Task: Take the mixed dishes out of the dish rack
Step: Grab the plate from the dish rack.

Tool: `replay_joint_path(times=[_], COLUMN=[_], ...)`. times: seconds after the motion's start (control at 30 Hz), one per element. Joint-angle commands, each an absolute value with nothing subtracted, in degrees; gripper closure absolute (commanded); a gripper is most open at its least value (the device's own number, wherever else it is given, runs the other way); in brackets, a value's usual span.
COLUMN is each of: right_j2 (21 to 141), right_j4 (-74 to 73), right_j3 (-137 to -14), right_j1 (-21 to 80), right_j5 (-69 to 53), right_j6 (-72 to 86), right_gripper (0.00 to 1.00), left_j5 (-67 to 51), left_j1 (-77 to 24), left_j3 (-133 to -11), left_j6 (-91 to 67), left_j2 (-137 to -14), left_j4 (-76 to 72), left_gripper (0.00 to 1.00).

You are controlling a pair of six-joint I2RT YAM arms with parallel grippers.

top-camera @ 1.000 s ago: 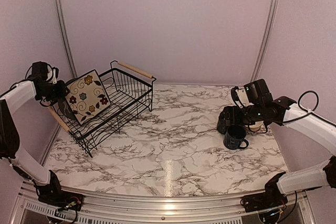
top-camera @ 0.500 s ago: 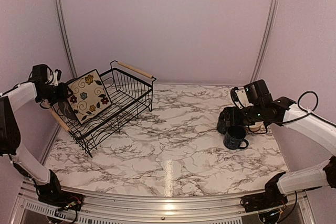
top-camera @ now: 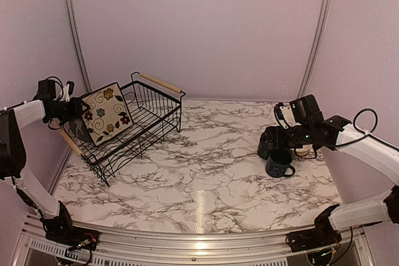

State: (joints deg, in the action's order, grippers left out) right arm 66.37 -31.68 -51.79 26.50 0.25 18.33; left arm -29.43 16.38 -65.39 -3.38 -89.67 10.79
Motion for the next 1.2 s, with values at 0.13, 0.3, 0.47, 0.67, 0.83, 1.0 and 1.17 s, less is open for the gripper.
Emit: replay_joint_path(times=[0.13, 0.3, 0.47, 0.67, 0.83, 1.0, 1.17], right_j2=[65.3, 65.0, 64.8, 64.0, 63.3, 62.9, 63.0], right_j4=[-30.8, -30.5, -30.4, -30.3, -30.7, -30.8, -30.8], right_j3=[-51.7, -51.3, -50.9, -50.5, -50.4, -50.7, -51.3], right_j1=[27.1, 27.1, 27.1, 27.1, 27.1, 27.1, 27.1], right_j5=[0.8, 0.8, 0.9, 0.9, 1.6, 1.7, 1.7], right_j6=[18.0, 18.2, 18.1, 18.0, 18.0, 18.2, 18.3], right_gripper=[0.15, 0.15, 0.15, 0.15, 0.15, 0.15, 0.15], left_j5=[-34.1, -33.3, -33.0, -36.3, -38.7, -39.3, -37.2], left_j1=[17.5, 18.5, 18.9, 18.9, 18.5, 17.5, 16.4], left_j3=[-61.5, -58.0, -56.9, -51.9, -50.0, -49.9, -50.0], left_j6=[-3.3, -3.8, -3.5, -5.4, -7.9, -12.0, -17.5], left_j2=[-92.6, -92.2, -92.8, -88.9, -85.6, -82.7, -80.2], left_j4=[0.8, -6.0, -8.1, -17.9, -22.3, -24.4, -25.6], left_gripper=[0.55, 0.65, 0.83, 0.99, 1.00, 1.00, 1.00])
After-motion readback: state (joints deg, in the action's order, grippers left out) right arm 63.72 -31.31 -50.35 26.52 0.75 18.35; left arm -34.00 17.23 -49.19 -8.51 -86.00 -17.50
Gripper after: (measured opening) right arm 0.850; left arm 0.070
